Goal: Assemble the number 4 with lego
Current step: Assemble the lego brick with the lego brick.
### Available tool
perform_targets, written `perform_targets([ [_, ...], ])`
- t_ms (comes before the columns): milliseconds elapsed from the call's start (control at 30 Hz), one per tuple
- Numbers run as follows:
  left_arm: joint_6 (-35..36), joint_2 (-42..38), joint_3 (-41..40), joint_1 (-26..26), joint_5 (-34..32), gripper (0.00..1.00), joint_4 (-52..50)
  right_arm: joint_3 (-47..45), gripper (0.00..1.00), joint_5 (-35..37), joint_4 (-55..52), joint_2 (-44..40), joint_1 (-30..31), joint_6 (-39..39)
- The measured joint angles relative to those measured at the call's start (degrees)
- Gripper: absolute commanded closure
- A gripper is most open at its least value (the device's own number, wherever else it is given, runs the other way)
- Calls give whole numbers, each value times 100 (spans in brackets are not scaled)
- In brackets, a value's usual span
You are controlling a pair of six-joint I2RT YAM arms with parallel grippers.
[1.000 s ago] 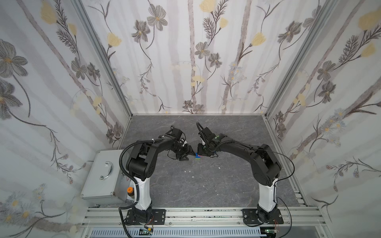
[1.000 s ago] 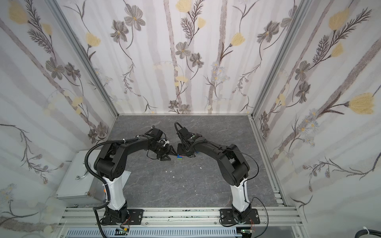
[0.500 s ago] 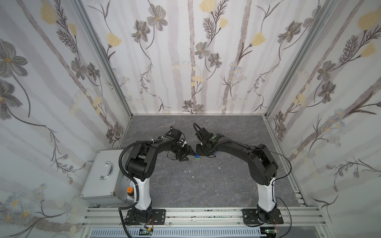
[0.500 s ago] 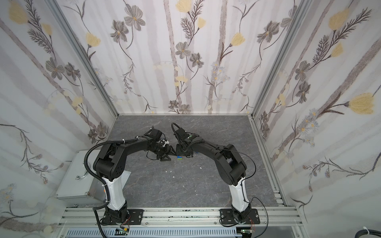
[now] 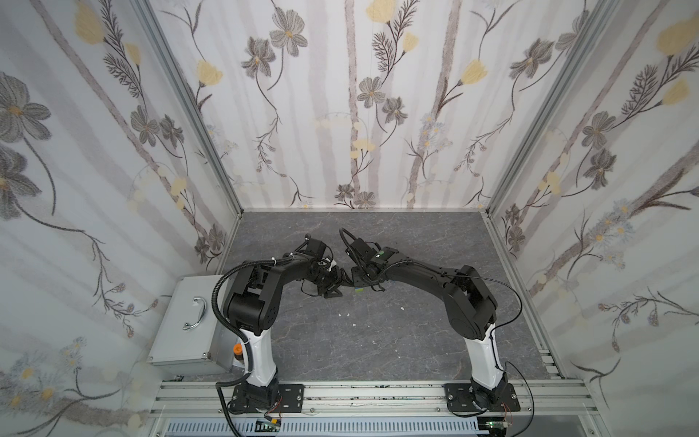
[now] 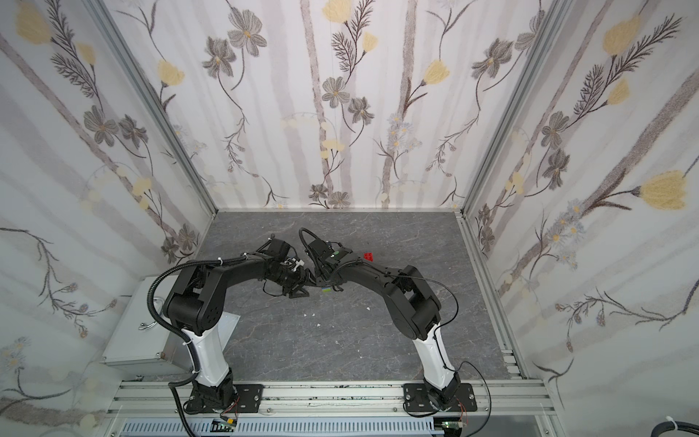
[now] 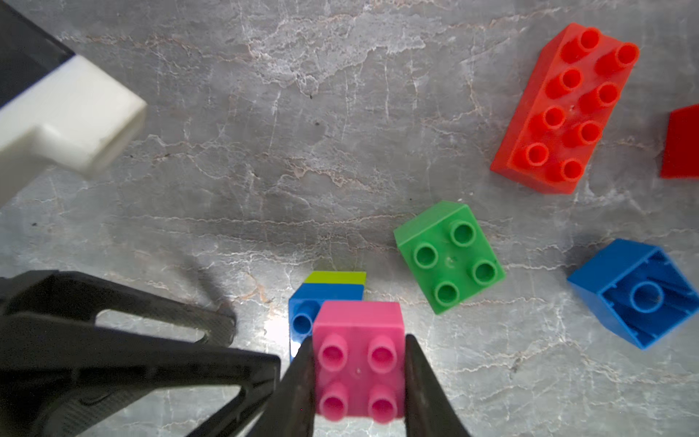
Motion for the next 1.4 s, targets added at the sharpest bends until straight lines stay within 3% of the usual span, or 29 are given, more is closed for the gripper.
perform_targets([
  [367, 0, -22, -33, 35, 2, 34, 15, -208, 100, 278, 367, -4, 63, -48],
  [767, 0, -46, -39, 35, 4, 32, 20, 702, 65, -326, -1019, 0, -46, -103],
  [1100, 0, -44, -39, 35, 20, 30, 31, 708, 58, -326, -1300, -68, -44, -105],
  [1400, 0, -184, -74, 35, -116, 17, 13, 695, 32, -302, -1261, -634, -39, -101],
])
